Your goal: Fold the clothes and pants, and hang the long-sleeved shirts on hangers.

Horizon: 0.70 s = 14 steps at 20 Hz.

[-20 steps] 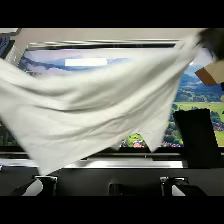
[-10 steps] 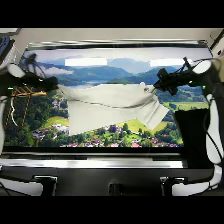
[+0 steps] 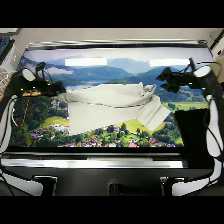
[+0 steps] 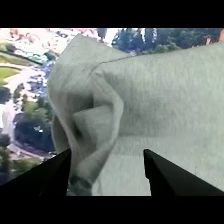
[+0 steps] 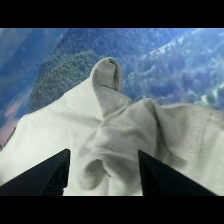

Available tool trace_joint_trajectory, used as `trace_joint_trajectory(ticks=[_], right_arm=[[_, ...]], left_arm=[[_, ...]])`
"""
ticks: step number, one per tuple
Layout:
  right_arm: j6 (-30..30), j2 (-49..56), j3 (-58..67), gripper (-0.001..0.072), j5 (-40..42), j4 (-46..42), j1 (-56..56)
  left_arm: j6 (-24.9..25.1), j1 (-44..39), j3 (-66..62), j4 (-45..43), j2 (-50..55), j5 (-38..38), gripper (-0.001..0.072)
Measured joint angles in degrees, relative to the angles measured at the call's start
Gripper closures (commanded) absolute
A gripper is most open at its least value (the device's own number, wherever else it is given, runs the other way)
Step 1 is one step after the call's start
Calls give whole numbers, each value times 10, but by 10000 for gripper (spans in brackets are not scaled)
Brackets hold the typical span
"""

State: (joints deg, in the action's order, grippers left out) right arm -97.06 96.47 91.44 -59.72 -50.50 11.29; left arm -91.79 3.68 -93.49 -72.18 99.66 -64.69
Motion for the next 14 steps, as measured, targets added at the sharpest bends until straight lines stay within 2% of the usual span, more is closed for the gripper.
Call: trace_joint_trajectory(ticks=[3, 4, 5, 6, 10, 14], right_arm=[[80, -29, -2, 222, -66, -7, 70], [104, -34, -6, 187, -89, -10, 94], [125, -36, -14, 122, -110, -11, 114], [142, -37, -23, 107, -123, -12, 129], [197, -14, -58, 106, -152, 2, 146], [219, 34, -69, 106, -138, 22, 116]], left_arm=[[24, 39, 0, 0, -35, -61, 180], [31, 53, 4, 4, -49, -77, 180], [36, 66, 10, 12, -61, -90, 179], [44, 77, 20, 21, -74, -100, 180], [69, 101, 67, 51, -109, -134, 179], [76, 106, 108, 77, -121, -150, 179]])
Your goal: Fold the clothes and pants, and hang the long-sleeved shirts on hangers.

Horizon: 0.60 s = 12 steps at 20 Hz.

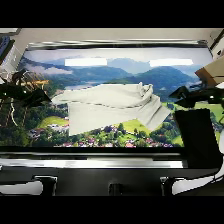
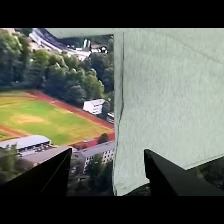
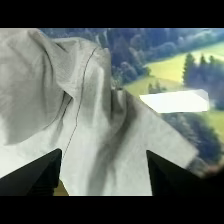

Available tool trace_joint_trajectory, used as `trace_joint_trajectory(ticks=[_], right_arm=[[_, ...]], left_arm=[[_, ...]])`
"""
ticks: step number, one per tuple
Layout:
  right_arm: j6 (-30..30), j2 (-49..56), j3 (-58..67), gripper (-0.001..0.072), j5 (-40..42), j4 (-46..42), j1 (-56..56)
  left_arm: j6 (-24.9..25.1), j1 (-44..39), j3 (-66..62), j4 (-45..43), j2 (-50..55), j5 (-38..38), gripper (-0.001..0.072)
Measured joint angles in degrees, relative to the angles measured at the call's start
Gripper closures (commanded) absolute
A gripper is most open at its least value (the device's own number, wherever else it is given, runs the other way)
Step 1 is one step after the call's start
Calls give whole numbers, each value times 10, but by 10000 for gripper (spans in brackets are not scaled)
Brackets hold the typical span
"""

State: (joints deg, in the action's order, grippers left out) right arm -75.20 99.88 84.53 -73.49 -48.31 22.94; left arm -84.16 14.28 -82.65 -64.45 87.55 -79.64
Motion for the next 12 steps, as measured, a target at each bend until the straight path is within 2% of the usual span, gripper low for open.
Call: trace_joint_trajectory(ticks=[3, 4, 5, 6, 8, 12], right_arm=[[7, 38, -3, 109, 17, 15, -36], [7, 48, -3, 133, 25, 16, -47], [4, 57, -3, 188, 36, 16, -57], [-1, 64, -3, 268, 46, 14, -66], [-6, 72, -3, 663, 63, 9, -80], [-11, 64, -4, 671, 76, 3, -90]], left_arm=[[2, 2, 23, 10, -3, -10, 179], [3, 2, 31, 12, -4, -13, 179], [4, 2, 38, 15, -7, -17, 179], [5, 3, 47, 15, -11, -21, 179], [13, 3, 67, 17, -24, -26, 179], [26, 11, 151, 18, -77, -27, 179]])
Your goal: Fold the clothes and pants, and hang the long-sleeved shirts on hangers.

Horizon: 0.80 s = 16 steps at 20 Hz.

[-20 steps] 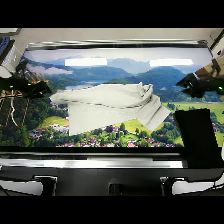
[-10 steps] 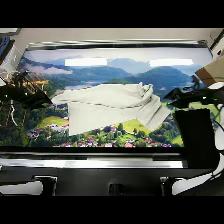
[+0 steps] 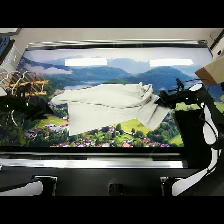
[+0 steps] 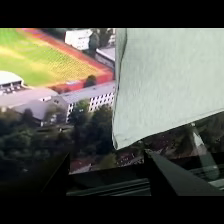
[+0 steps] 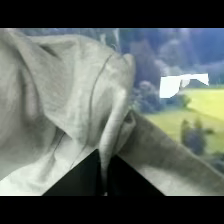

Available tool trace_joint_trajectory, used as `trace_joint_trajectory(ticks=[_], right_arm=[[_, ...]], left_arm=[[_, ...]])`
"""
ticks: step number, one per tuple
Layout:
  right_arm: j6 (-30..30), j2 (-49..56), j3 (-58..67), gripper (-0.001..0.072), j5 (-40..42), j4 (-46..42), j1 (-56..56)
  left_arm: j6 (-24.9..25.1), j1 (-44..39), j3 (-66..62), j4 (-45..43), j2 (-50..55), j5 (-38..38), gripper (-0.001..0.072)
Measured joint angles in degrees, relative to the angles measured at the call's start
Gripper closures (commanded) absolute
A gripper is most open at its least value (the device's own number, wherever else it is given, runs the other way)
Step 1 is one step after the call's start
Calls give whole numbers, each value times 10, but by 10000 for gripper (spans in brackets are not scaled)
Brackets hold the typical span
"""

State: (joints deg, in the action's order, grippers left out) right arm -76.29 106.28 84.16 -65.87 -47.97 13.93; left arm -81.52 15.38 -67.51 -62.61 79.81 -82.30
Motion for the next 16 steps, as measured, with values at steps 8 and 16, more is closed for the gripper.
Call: trace_joint_trajectory(ticks=[8, 16], right_arm=[[-9, -62, 0, 671, -67, -2, -3], [-34, -121, 0, 671, -102, -1, -3]], left_arm=[[47, 4, 250, 94, -78, 109, 180], [85, -17, 309, 175, -74, 183, 179]])
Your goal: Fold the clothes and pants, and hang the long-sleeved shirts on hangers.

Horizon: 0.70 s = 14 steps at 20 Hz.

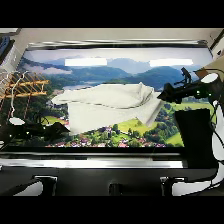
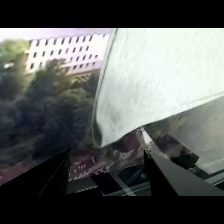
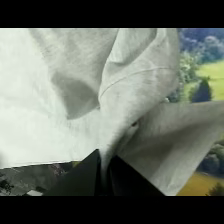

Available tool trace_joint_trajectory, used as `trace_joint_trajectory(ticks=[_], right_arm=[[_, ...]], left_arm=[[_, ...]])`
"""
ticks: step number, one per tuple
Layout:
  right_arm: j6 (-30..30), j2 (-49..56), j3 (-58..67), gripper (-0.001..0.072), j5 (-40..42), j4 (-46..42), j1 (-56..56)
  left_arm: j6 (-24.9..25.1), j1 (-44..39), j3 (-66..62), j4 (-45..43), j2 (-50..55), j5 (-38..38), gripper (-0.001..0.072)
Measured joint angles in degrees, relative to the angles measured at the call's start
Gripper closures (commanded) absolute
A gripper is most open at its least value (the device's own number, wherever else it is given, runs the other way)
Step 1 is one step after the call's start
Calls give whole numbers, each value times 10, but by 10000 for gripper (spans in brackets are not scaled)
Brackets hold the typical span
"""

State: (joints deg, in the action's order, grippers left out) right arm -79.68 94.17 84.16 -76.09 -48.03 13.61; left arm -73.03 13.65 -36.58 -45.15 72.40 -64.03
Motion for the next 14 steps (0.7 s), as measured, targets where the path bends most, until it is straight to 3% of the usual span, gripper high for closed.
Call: trace_joint_trajectory(ticks=[5, 6, 7, 8, 14], right_arm=[[-5, -31, 0, 671, -4, 0, 0], [-5, -37, 0, 672, -5, -1, 0], [-5, -43, 0, 672, -5, -1, 0], [-8, -50, 0, 672, -8, -1, 0], [11, -114, 2, 673, -13, 2, 0]], left_arm=[[-4, -46, 3, 35, 32, 41, 183], [-9, -56, 3, 39, 40, 47, 241], [-13, -64, 4, 41, 46, 54, 492], [-15, -71, 4, 37, 52, 67, 688], [-21, -84, -67, 53, 47, 72, 690]])
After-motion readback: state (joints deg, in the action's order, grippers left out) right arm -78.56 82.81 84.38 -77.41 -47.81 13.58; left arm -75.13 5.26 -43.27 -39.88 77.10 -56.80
